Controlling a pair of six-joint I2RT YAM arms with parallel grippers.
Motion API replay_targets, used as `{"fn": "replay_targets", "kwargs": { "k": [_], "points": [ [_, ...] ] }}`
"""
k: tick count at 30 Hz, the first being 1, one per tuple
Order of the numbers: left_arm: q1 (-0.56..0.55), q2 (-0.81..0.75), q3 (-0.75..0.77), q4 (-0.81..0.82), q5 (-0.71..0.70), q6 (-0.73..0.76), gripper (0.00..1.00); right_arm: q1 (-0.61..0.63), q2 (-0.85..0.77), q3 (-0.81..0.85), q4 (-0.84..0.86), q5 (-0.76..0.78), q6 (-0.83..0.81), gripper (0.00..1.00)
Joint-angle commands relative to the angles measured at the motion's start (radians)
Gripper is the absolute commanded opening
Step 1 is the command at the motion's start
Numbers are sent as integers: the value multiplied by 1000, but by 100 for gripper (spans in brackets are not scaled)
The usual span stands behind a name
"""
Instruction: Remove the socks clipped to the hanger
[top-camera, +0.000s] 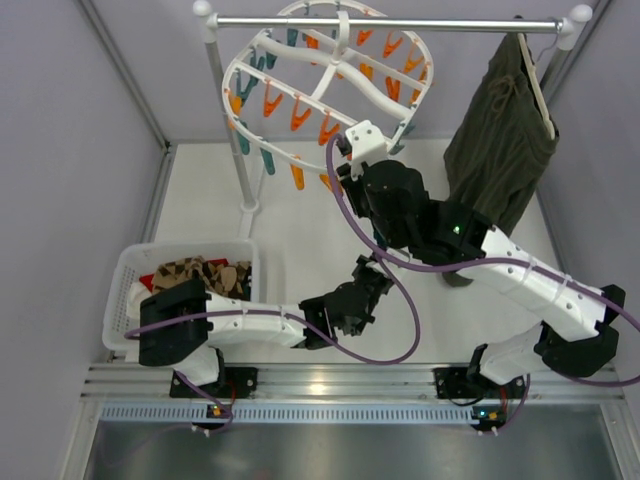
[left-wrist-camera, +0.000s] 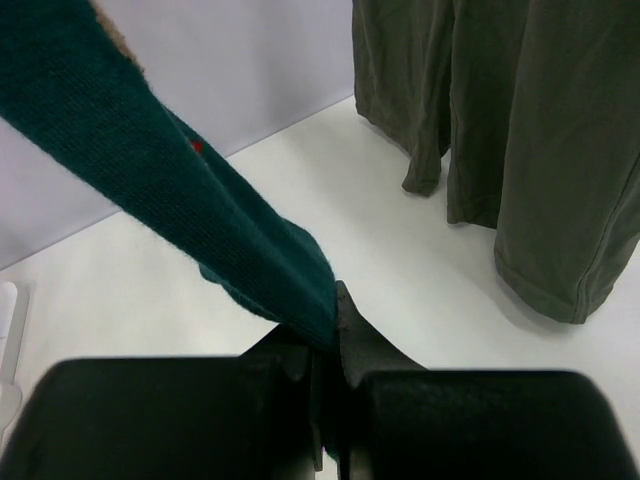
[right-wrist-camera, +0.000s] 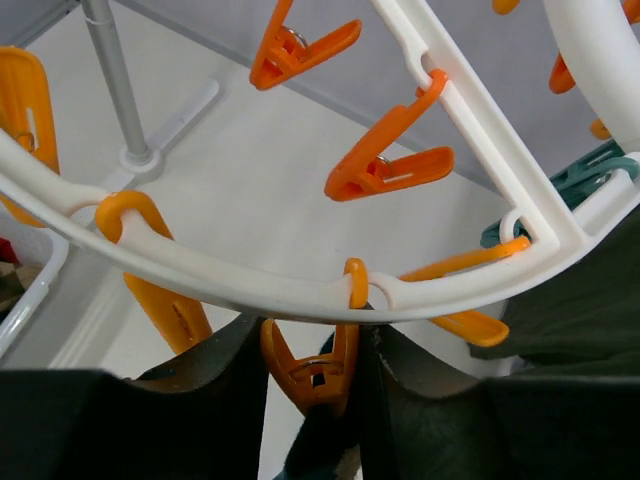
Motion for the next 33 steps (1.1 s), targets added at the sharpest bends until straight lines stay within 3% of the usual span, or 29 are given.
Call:
{"fn": "replay_targets", "kwargs": {
  "k": [1,2,3,9,10,11,12,13,16,18,20,23,26,28,33],
  "points": [
    [-7,12,26,50,-13,10,0,-4,-22,25,83,15,-16,30],
    [-7,12,26,50,-16,2,0,-4,-23,25,82,12,-16,20],
    [-7,14,18,50,-19,0,0,-5,-25,27,82,4,-14,17],
    [-7,-19,-57,48,-50,-87,0,-4,-30,31,88,-2,-13,11],
    [-7,-38,-75,48,-62,-104,0,-5,-31,30,89,-9,-13,15],
    [-7,-48,-115,47,-83,-134,0,-5,-37,30,89,-14,-11,34],
    [-6,-60,-132,42,-111,-150,0,-4,-42,24,86,-22,0,43],
    [-7,-90,-184,36,-169,-188,0,-4,-57,7,89,-49,4,59],
    [-4,-204,-247,-121,-256,-345,0,-4,-88,-28,98,-141,44,68],
    [-4,-302,-299,-214,-309,-424,0,-5,-128,-65,94,-207,70,81],
    [-3,-368,-319,-399,-341,-539,0,-5,-173,-102,89,-354,78,99],
    [12,-488,-287,-787,-375,-761,0,-7,-268,-189,114,-502,125,99],
    [86,-601,-229,-1081,-320,-926,0,-7,-397,-313,184,-624,150,99],
    [171,-687,-205,-1197,-262,-1024,0,-5,-457,-367,223,-652,167,99],
    [359,-877,-205,-1392,-200,-1084,0,-7,-596,-476,220,-606,155,100]
  ]
}}
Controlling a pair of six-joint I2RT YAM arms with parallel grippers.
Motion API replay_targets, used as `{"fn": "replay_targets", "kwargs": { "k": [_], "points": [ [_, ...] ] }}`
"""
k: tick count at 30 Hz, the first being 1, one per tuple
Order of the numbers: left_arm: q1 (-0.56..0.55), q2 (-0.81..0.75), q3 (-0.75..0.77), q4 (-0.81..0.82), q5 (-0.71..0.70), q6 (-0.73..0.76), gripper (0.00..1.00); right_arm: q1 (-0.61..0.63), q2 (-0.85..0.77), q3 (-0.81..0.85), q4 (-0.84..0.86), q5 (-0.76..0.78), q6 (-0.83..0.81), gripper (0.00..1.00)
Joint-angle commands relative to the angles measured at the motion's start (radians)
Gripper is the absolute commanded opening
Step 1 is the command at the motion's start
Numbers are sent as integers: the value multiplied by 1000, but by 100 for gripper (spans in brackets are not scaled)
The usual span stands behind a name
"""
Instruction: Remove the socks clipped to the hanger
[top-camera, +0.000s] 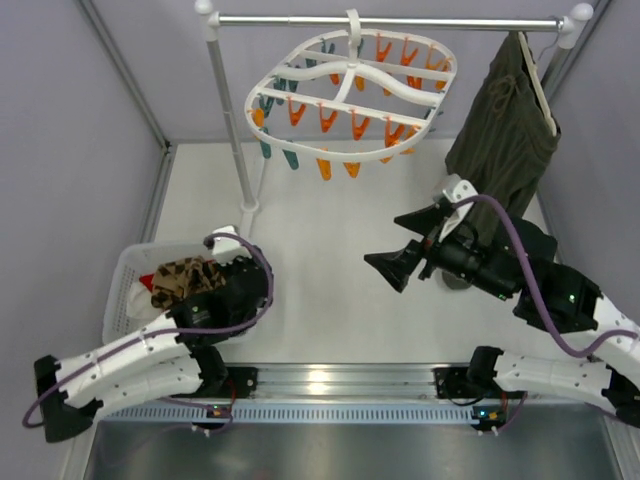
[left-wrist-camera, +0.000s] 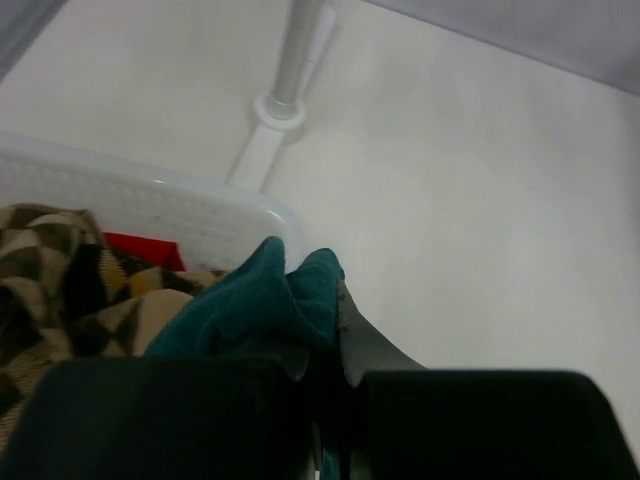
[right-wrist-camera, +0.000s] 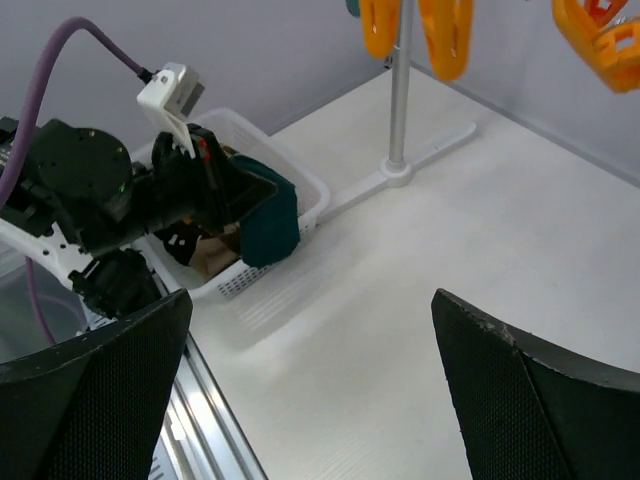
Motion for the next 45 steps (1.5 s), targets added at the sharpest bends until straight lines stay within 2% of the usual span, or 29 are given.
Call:
{"fn": "replay_targets", "kwargs": {
  "k": [1,6,10,11,16,22,24,27,29,32,33,34,36,39,42,45],
  "points": [
    [151,-101,46,-236,47,-101,0,-6,-68,-36,72,7,9,99],
    [434,-172,104,-275,127,-21,0,-6,-115,-83,76,77,-16,99],
    [555,-136,112,-273,196,-15,0,-4,-135,-109,90,79,-16,99],
    [577,-124,104,-273,249,-26,0,-6,-140,-115,92,82,-19,99],
    [747,-49,-15,-253,418,-128,0,-4,-210,-129,139,33,-20,99],
    [953,-20,-253,-74,688,-188,0,-6,-270,-167,148,5,4,99],
    [1020,12,-295,-39,729,-236,0,-6,-284,-192,142,13,4,100],
    [1059,3,-298,-45,740,-239,0,-4,-321,-221,135,30,-3,99],
    [1060,-59,-290,-46,745,-231,11,-6,-324,-211,104,39,-11,99],
    [1060,-141,-251,-66,772,-198,47,-6,-335,-191,86,56,-11,100],
    [1060,-153,-229,-84,771,-193,67,-6,-339,-188,76,62,-8,99],
    [1060,-176,-206,-145,745,-193,73,-6,-347,-186,70,65,-5,100],
    [1060,-202,-133,-210,716,-187,81,-6,-356,-185,55,80,1,99],
    [1060,-288,-45,-307,677,-156,98,-4,-359,-183,46,110,9,99],
    [1059,-357,33,-365,686,-122,98,-4,-356,-186,26,169,18,99],
    [1059,-374,75,-373,775,-84,98,-6,-359,-197,10,246,29,99]
  ]
}}
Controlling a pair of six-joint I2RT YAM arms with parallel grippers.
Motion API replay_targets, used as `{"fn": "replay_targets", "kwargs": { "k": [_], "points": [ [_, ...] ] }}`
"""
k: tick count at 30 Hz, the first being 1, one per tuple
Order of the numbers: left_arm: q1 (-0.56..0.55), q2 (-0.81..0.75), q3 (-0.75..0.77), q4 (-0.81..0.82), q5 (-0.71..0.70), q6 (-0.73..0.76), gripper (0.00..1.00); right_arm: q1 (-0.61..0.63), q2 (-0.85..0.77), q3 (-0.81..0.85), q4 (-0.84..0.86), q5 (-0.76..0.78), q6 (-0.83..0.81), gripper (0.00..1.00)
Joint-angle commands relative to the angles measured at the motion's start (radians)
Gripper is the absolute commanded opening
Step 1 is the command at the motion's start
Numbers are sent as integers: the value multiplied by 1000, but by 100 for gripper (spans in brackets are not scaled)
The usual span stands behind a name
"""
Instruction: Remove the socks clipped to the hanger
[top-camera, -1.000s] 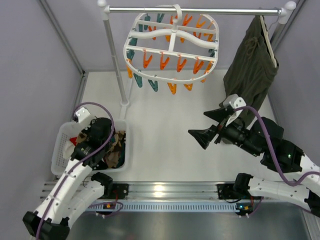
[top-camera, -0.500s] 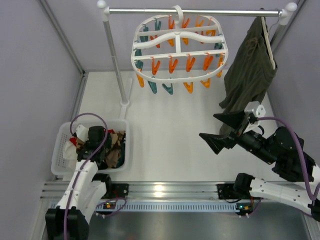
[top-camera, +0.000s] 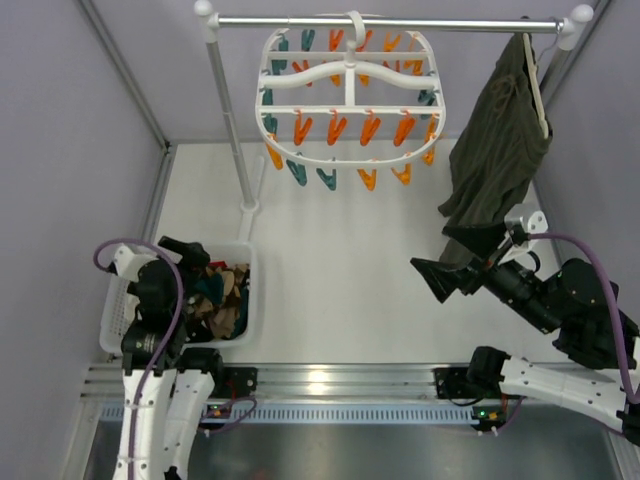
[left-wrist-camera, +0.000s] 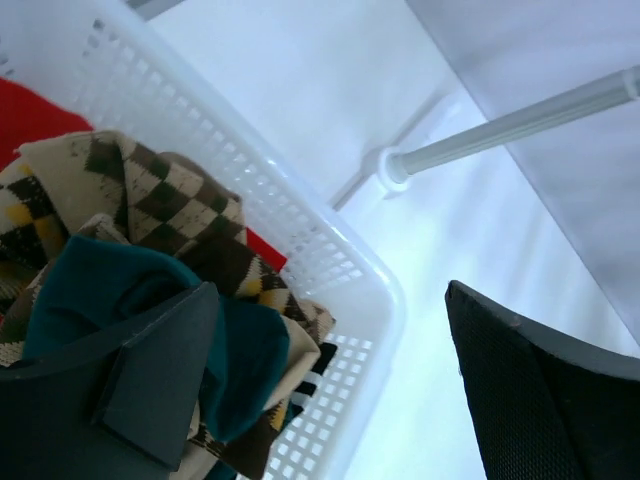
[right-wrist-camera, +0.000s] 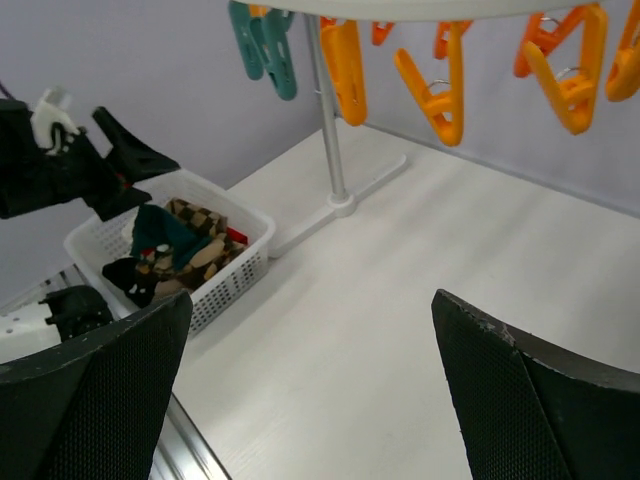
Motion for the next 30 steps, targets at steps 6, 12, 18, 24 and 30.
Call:
{"fn": "replay_targets", "kwargs": {
  "k": [6,12,18,24,30],
  "points": [
    [4,49,257,-72,373,352,98,-4,-14,33,-135,347,38,99],
    [4,54,442,-223,530,610,99,-5,-18,90,-332,556,83,100],
    [-53,-24,475,-254,338,633,99,-5,-54,118,-457,672,69,100],
    [-54,-86,472,-254,367,627,99,-5,-134,81,-515,720,105,99],
    [-87,-123,451,-245,338,628,99,-5,-217,18,-468,671,92,99]
  ]
}}
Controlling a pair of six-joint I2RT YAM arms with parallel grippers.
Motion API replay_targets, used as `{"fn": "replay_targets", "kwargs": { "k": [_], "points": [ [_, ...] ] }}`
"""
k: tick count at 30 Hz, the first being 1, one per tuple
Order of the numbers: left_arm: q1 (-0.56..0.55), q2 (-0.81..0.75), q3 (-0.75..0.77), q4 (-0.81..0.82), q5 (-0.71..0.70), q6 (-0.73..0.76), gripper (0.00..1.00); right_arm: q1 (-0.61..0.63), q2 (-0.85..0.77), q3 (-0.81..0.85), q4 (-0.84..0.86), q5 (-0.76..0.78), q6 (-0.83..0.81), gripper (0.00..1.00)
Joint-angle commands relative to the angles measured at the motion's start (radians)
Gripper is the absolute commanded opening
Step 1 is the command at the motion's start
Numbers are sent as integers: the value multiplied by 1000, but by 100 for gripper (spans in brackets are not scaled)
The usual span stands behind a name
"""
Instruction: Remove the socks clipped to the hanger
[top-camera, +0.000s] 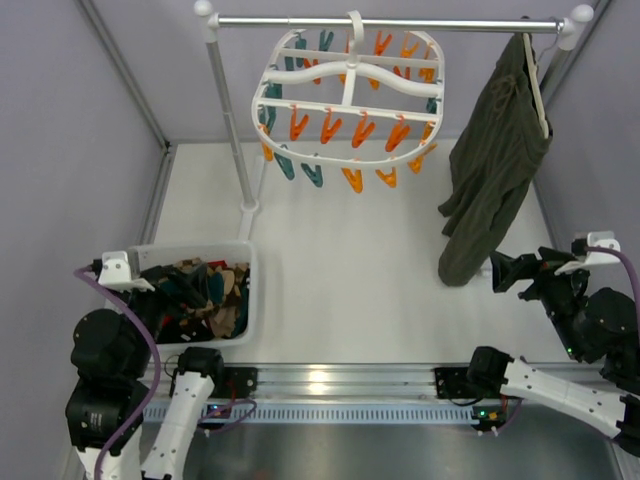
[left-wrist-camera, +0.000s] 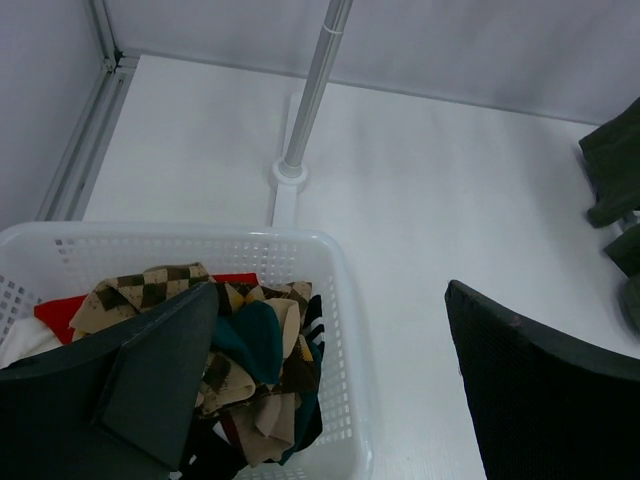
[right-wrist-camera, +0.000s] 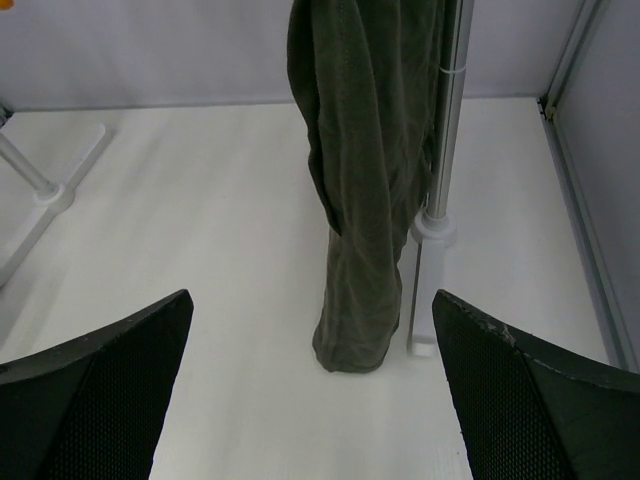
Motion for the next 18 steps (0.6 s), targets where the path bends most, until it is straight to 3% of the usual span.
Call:
{"fn": "replay_targets", "kwargs": {
  "k": [1,18],
  "points": [
    [-23,-17,-5,-2,-7,24,99,-5,-16,-3,-24,-5,15,100],
    [-57,-78,-74,41,14,62,99,-5,60,1,-69,24,24,99]
  ]
}}
